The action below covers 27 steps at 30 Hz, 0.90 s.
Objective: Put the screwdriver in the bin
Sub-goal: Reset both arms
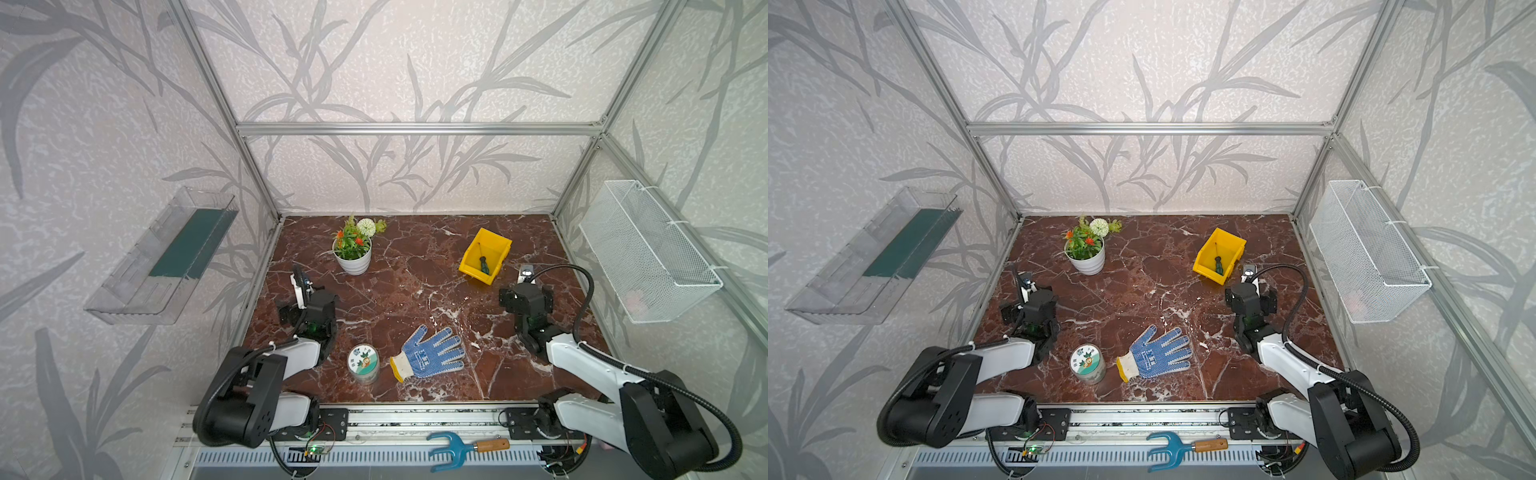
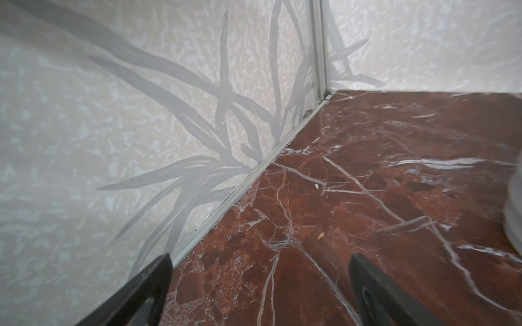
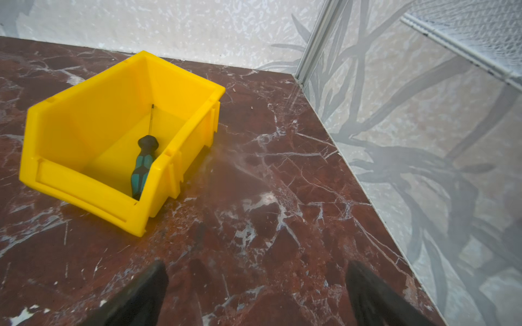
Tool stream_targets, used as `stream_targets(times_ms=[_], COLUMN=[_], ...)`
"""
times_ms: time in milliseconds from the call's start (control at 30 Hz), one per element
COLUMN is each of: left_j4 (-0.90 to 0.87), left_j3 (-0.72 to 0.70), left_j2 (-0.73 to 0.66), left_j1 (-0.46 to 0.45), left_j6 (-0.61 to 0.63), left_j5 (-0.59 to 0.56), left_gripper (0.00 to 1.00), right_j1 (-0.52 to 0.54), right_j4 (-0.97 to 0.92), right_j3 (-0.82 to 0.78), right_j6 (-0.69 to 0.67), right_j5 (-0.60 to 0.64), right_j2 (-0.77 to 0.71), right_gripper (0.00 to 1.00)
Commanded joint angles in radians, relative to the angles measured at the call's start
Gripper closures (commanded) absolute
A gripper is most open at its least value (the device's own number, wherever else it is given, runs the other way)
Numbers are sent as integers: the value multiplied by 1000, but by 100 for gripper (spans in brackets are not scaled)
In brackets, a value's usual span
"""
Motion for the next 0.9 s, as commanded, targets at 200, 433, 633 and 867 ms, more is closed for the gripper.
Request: stream_targets(times_ms=[200,433,633,867], left_j4=[98,404,591,593], left_j3=[141,-13,-80,-77], left_j2=[168,176,222,225], left_j1=[26,12,-5,-5], left_j6=[15,76,115,120], left_j5=[152,277,321,326], left_gripper=[1,1,1,1], right_j1=[0,3,3,3], right_j4=[286,417,467,529], right_j3=[-14,-111,-129,-128], right_j6=[-80,-71,-98,-131], right_j5=[84,29,5,-10], right_j2=[144,76,80,128], right_gripper=[1,1,1,1])
